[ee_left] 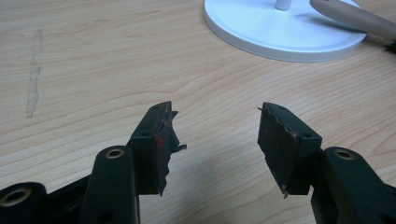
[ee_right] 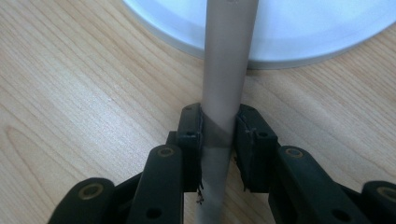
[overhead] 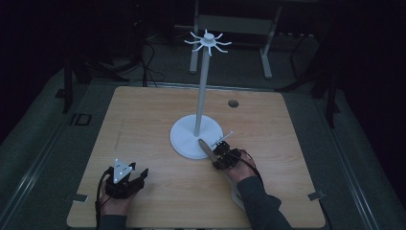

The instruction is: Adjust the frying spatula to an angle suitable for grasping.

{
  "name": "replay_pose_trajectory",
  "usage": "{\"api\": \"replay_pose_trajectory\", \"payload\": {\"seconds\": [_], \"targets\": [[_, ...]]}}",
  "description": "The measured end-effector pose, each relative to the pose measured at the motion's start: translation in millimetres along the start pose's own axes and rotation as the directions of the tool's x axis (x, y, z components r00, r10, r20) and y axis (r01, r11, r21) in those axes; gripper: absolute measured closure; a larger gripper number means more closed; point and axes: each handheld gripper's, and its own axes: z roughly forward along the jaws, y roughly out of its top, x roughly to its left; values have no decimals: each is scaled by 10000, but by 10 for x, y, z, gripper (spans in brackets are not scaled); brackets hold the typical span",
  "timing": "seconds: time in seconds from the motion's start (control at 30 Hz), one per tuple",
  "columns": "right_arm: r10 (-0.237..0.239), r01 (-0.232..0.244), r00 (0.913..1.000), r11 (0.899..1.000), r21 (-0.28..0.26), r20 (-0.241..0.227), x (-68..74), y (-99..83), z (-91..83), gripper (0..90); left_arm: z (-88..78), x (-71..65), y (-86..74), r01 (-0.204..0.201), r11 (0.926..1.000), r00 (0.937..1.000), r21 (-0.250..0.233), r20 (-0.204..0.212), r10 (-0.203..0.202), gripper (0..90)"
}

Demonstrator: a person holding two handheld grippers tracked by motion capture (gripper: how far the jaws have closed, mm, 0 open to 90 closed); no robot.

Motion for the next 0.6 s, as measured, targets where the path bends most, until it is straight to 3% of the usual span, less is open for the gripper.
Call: {"api": "replay_pose_trajectory", "payload": {"seconds": [0.23,0.6], "targets": [[-170,173,9994,9998,-91,294,37,3,8,732,3,-2,1,-10,10000,10000,17,-5,11,456],[34,-3,9991,9974,-720,431,59,-68,-79,740,13,-4,6,-58,10000,10000,52,-10,58,456]]}}
